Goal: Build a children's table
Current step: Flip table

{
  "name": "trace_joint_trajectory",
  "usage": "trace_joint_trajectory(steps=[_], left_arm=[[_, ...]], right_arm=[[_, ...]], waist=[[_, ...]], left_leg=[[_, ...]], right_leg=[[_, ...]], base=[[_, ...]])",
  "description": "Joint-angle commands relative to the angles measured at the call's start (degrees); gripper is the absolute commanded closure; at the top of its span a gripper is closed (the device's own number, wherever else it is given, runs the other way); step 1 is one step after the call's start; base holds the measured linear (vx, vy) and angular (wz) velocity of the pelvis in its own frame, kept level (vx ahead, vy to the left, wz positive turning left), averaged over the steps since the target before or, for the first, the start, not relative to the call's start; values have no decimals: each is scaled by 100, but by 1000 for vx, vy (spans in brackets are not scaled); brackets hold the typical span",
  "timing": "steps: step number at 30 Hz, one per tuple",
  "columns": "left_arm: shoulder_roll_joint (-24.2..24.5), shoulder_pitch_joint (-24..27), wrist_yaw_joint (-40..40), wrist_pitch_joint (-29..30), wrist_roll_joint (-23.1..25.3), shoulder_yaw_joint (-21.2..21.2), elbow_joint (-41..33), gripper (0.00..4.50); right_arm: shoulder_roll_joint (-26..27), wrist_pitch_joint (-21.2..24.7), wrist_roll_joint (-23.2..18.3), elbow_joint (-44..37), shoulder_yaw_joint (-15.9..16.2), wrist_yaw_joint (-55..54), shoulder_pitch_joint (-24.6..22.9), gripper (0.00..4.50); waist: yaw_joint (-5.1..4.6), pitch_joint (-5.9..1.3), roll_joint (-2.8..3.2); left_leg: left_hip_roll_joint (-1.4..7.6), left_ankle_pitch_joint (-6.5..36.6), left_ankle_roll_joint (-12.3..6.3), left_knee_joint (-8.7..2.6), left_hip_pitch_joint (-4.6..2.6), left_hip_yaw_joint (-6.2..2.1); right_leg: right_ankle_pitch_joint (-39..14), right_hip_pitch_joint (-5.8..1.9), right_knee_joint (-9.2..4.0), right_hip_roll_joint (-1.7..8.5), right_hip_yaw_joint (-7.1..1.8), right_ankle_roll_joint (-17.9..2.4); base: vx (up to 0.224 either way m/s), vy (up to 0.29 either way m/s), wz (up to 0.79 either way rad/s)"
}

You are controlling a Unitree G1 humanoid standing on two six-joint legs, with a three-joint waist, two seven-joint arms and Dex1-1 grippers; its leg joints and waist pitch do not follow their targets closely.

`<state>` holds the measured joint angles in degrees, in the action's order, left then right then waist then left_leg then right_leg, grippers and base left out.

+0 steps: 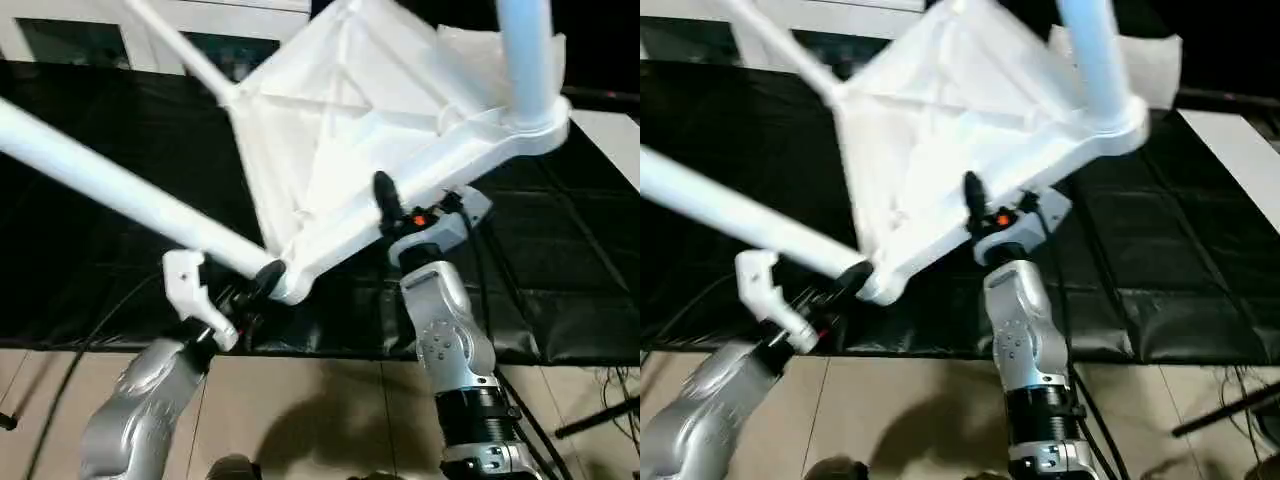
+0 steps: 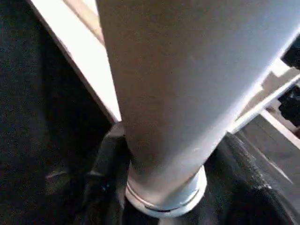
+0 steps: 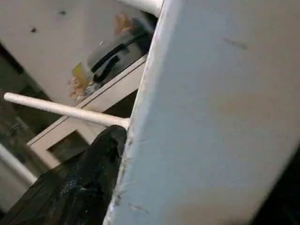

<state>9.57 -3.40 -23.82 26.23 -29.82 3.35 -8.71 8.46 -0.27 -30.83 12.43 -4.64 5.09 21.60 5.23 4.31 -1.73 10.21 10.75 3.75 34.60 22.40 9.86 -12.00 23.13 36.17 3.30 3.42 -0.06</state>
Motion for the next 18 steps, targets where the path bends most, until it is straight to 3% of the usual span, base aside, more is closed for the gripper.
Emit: trace_joint_trajectory(steps=[1,2,3,4,5,9,11,18], left_arm=[[378,-152,27,-36,135,468,5,168],[434,-220,50,29,170,475,115,168],[434,-220,50,29,170,475,115,168],[441,-280,57,24,182,499,213,168],[434,-374,66,13,175,531,340,168],[646,-692,-712,-227,-43,429,871,168],[798,-740,-1019,-298,-42,370,1010,168],[1240,-860,-1649,-369,-25,306,1240,168]], right_arm=[[-21,-892,639,-716,-232,38,-361,230],[-62,-1020,801,-767,-169,25,-412,230],[-62,-1020,801,-767,-169,25,-412,230],[-85,-1101,894,-797,-118,28,-452,230],[-97,-1162,949,-818,-90,23,-486,230],[-46,-1269,906,-764,-123,-18,-547,230],[-83,-1324,902,-739,-79,-75,-545,230],[-120,-1441,875,-636,-17,-178,-493,230]], waist=[[-19,-537,171],[-23,-544,257],[-25,-539,224],[-21,-535,232],[-3,-540,340],[-1,-523,362],[-18,-527,417],[-34,-543,458]], left_leg=[[205,-23,105,-332,-143,-92],[191,21,75,-325,-137,-99],[193,62,-1,-326,-98,-99],[195,80,-56,-323,-84,-94],[187,42,-115,-300,-79,-94],[204,128,-190,-312,-99,-93],[220,152,-168,-320,-93,-108],[222,156,-188,-316,-107,-106]], right_leg=[[1639,-343,-221,352,-286,-820],[1600,-359,-231,355,-278,-873],[1561,-399,-204,381,-292,-972],[1492,-404,-209,396,-297,-1005],[1382,-393,-207,413,-301,-1045],[997,-364,-256,403,-285,-1100],[927,-366,-241,406,-273,-1093],[989,-359,-227,414,-265,-1180]], base=[[0,0,0],[0,0,0],[0,0,0],[0,0,0],[0,0,0],[0,0,0],[0,0,0],[0,0,0]])
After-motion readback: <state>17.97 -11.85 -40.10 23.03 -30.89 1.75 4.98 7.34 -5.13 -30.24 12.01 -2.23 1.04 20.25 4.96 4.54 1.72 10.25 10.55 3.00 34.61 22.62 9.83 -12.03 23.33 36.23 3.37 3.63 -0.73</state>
